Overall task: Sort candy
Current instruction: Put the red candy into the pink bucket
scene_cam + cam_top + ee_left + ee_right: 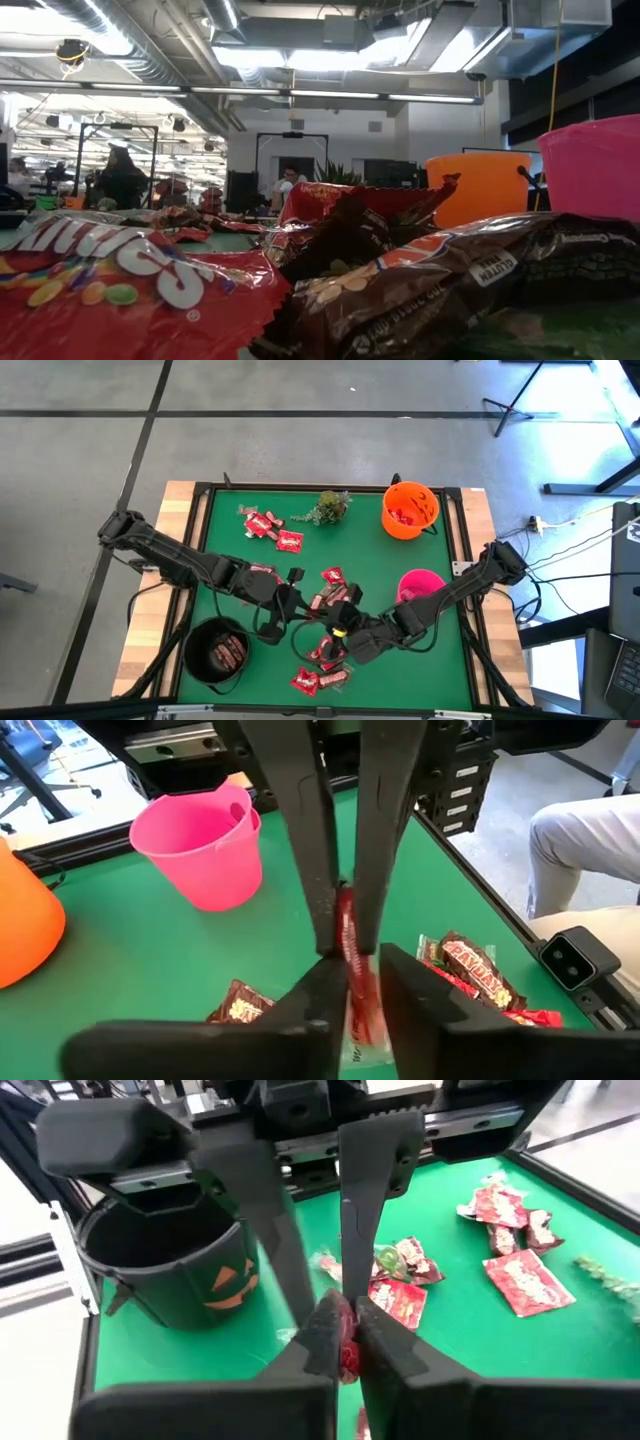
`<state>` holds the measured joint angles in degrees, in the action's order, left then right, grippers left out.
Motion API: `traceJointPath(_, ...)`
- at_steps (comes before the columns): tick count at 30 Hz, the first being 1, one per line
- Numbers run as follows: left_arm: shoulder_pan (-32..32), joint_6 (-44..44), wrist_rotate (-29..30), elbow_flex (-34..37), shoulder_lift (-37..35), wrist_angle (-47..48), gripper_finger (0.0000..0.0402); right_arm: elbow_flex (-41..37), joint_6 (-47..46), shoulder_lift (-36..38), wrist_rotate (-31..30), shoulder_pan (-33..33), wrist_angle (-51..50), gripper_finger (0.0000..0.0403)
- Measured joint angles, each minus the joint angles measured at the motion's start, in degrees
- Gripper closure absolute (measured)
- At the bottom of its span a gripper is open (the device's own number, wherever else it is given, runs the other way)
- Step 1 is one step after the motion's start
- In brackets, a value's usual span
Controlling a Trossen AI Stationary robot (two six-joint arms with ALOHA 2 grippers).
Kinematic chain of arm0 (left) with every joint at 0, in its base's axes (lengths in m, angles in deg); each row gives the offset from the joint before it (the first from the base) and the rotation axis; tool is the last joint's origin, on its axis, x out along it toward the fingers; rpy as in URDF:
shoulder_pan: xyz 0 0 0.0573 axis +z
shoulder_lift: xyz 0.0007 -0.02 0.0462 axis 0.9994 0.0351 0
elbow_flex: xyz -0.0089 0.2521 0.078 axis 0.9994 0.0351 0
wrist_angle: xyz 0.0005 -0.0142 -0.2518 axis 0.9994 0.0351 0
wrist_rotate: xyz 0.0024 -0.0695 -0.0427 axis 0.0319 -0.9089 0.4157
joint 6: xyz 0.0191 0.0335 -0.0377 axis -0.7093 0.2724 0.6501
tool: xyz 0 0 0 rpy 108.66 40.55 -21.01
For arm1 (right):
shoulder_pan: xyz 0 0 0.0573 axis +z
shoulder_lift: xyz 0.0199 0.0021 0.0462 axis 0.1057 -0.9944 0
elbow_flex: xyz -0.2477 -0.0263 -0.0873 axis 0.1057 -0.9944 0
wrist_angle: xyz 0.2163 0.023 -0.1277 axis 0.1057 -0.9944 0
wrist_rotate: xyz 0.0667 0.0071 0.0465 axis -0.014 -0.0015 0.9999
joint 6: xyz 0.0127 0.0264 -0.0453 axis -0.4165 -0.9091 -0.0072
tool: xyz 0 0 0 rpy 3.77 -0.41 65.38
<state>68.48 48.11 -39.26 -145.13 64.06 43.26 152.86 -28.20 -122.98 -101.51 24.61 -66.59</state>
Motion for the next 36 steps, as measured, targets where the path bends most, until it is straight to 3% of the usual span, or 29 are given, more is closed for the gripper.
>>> traceJointPath(4,-0.03,-1.02,0.43,-1.09,-1.16,1.76,0.0293,2.29,-0.26,0.03,-0.51,0.00,-3.65,0.0370)
traceJointPath(10,-0.46,-1.14,4.59,-5.96,-4.45,12.55,0.0239,7.72,-3.15,-0.06,-0.43,0.00,-15.83,0.0392)
traceJointPath(15,-2.05,-1.13,7.69,-9.91,-7.90,20.56,0.0229,14.71,-13.12,0.00,-0.59,0.04,-37.07,0.0385)
traceJointPath(22,-4.10,-1.13,7.92,-9.41,-15.00,23.88,0.0231,19.36,-32.40,0.16,4.64,0.02,-69.09,0.0376)
traceJointPath(26,-4.67,-1.06,7.91,-5.03,-18.72,20.38,0.0231,14.05,-32.06,4.44,8.49,-0.02,-66.91,0.0376)
traceJointPath(32,-4.65,-0.29,7.61,2.90,-23.14,13.46,0.0231,2.09,-42.05,12.41,10.04,-0.38,-65.43,0.0375)
traceJointPath(36,-4.57,0.16,7.45,6.72,-24.47,9.53,0.0231,-7.09,-49.38,17.03,14.45,-0.35,-65.21,0.0375)
